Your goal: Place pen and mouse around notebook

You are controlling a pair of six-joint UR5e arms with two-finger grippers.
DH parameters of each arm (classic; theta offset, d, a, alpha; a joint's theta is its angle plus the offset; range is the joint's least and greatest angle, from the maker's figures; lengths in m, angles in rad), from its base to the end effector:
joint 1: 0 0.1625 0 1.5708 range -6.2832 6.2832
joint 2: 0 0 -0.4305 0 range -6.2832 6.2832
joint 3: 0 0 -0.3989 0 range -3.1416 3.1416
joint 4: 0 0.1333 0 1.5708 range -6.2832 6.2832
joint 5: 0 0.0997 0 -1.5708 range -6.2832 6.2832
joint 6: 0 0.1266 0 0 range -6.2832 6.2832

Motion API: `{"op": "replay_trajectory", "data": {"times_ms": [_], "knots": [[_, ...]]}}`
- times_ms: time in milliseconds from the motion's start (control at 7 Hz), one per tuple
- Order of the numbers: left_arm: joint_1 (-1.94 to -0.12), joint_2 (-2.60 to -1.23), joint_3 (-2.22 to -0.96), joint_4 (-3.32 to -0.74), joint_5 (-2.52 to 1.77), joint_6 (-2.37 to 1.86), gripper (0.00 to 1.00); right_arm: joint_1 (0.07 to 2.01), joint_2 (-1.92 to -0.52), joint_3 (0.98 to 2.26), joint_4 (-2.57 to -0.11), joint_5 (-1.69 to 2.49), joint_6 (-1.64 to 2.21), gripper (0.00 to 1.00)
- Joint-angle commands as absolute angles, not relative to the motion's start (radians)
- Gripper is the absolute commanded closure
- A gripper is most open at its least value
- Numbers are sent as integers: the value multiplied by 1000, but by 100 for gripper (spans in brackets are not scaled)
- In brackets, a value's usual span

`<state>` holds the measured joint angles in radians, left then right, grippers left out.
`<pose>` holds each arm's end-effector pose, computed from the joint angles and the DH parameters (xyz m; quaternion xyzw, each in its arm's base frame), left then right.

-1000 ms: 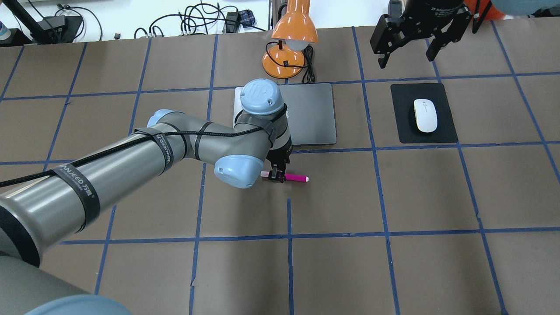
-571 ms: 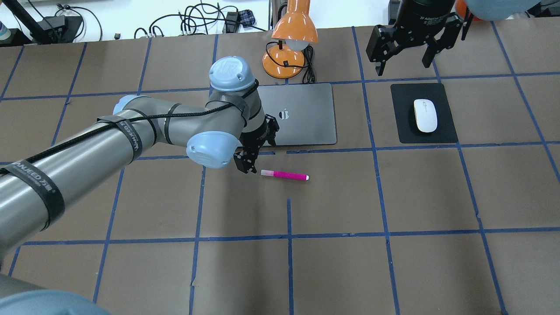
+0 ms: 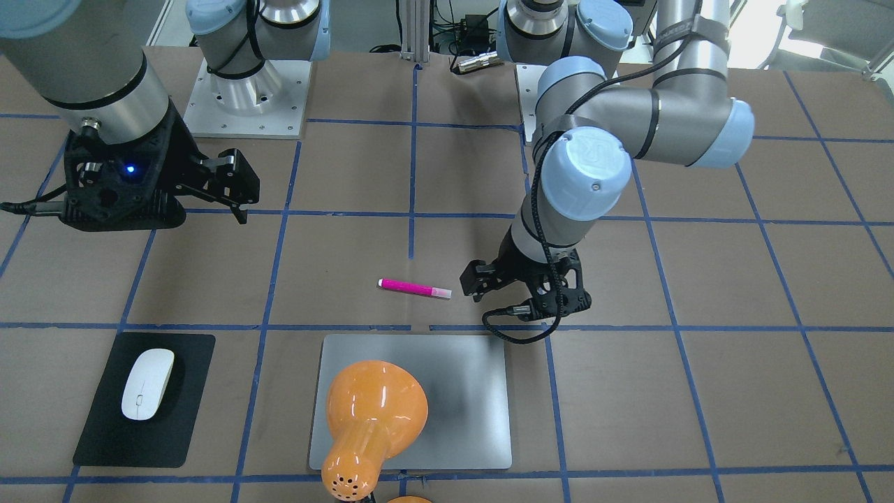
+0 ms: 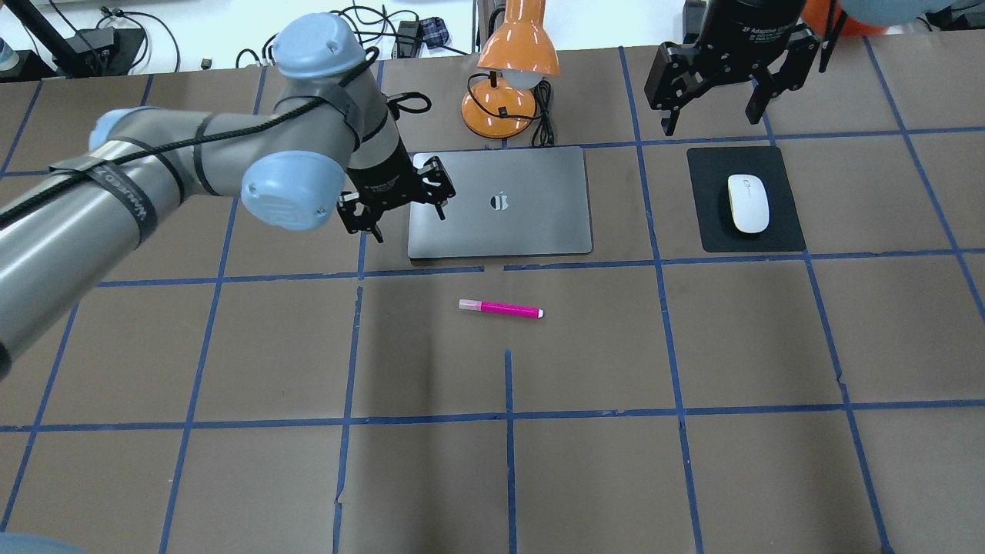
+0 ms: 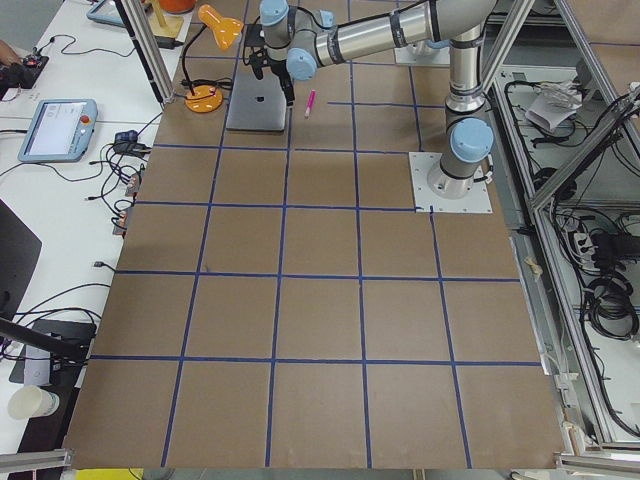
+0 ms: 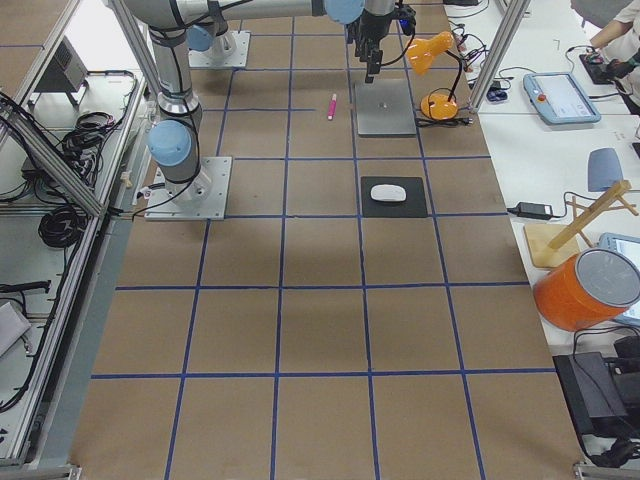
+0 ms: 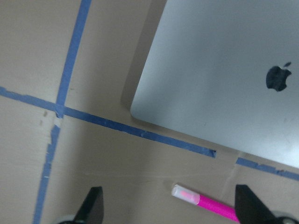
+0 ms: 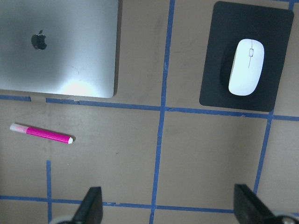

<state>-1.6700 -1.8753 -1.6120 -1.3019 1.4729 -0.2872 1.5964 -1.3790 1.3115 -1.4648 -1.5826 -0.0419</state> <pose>-0.2038 -0.5768 0.3047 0.0956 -0.9935 -0.0470 0.0406 0.1465 -0.5712 0.4817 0.0339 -0.9992 -0.0193 0.0057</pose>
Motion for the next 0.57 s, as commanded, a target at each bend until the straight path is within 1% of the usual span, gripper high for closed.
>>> {"op": "replay_trajectory", "data": {"times_ms": [0, 143, 286, 429], "knots": [[-1527, -1827, -1511, -1541, 1477, -115, 0, 1589, -1379, 1270, -1454, -1577, 15, 0], [-1502, -1791, -1503, -1554, 1552, 44, 0, 1597, -1387, 1275, -1457, -1572, 88, 0], [-1493, -1758, -1503, -1563, 1587, 102, 0, 1598, -1385, 1282, -1448, -1589, 168, 0], [-1493, -1709, -1518, -1597, 1589, 106, 0, 1597, -1385, 1284, -1448, -1585, 126, 0]]}}
